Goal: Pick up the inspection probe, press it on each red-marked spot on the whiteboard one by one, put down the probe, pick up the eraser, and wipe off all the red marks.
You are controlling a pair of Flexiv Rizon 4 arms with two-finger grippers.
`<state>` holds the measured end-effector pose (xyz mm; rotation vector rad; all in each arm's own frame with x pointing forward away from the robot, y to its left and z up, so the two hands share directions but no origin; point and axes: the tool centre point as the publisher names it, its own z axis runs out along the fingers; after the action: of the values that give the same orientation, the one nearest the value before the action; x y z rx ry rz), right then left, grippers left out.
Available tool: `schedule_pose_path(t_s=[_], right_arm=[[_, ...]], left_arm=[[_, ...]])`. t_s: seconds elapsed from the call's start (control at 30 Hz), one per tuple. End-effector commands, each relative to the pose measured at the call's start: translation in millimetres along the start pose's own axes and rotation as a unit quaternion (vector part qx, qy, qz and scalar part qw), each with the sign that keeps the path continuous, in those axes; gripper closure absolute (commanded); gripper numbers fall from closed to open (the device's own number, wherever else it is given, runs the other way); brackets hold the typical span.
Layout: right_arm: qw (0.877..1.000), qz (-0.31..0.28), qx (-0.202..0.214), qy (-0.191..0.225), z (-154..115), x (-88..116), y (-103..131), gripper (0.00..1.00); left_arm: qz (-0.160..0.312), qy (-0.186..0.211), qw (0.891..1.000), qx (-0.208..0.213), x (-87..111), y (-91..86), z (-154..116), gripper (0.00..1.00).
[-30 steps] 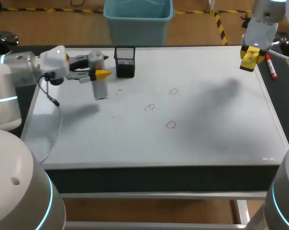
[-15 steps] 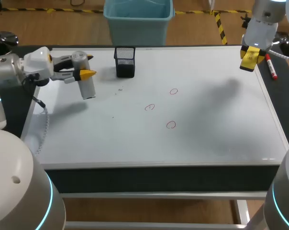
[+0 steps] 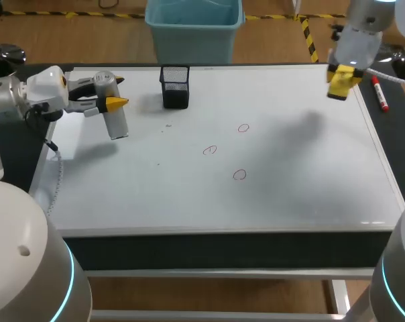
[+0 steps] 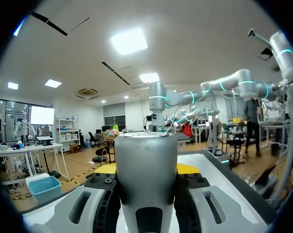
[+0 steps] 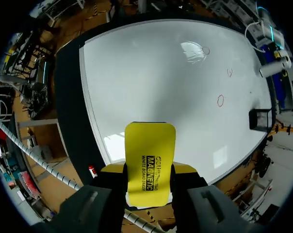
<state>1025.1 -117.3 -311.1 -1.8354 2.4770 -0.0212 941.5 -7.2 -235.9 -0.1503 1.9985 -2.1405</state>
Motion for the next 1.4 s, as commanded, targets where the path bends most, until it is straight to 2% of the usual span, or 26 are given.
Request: schedule_pose_path(t_s=[0.03,0.27,0.4,0.6,0.77,0.97,1.23,1.4], right_arm=[[0.998,-0.050,0.032,0.000,-18.4,-28.7,55.8,1.00],[0.992,-0.123,0.033,0.002,-18.5,-73.0,113.3,1.00],[0.989,-0.147,0.030,-0.010,-16.8,-97.3,141.7,1.00],[0.978,-0.206,0.033,-0.013,-11.8,-141.6,196.5,1.00],[0.971,-0.238,0.019,-0.019,2.7,-176.1,226.3,1.00],[0.962,-0.273,-0.001,-0.013,31.7,-215.3,245.6,1.00],[0.952,-0.305,-0.021,-0.007,57.4,-263.5,253.3,1.00],[0.948,-0.317,-0.023,-0.008,67.7,-286.0,257.9,1.00]], left_arm=[[0.000,-0.002,1.000,-0.002,1.3,-2.3,0.1,1.00],[0.000,-0.002,1.000,-0.002,1.3,-2.3,0.1,1.00],[0.000,-0.002,1.000,-0.002,1.3,-2.3,0.1,1.00],[0.000,-0.002,1.000,-0.002,1.3,-2.3,0.1,1.00],[0.000,-0.002,1.000,-0.002,1.3,-2.3,0.1,1.00],[0.000,-0.002,1.000,-0.002,1.3,-2.3,0.1,1.00],[0.000,-0.002,1.000,-0.002,1.3,-2.3,0.1,1.00],[0.000,-0.002,1.000,-0.002,1.3,-2.3,0.1,1.00]])
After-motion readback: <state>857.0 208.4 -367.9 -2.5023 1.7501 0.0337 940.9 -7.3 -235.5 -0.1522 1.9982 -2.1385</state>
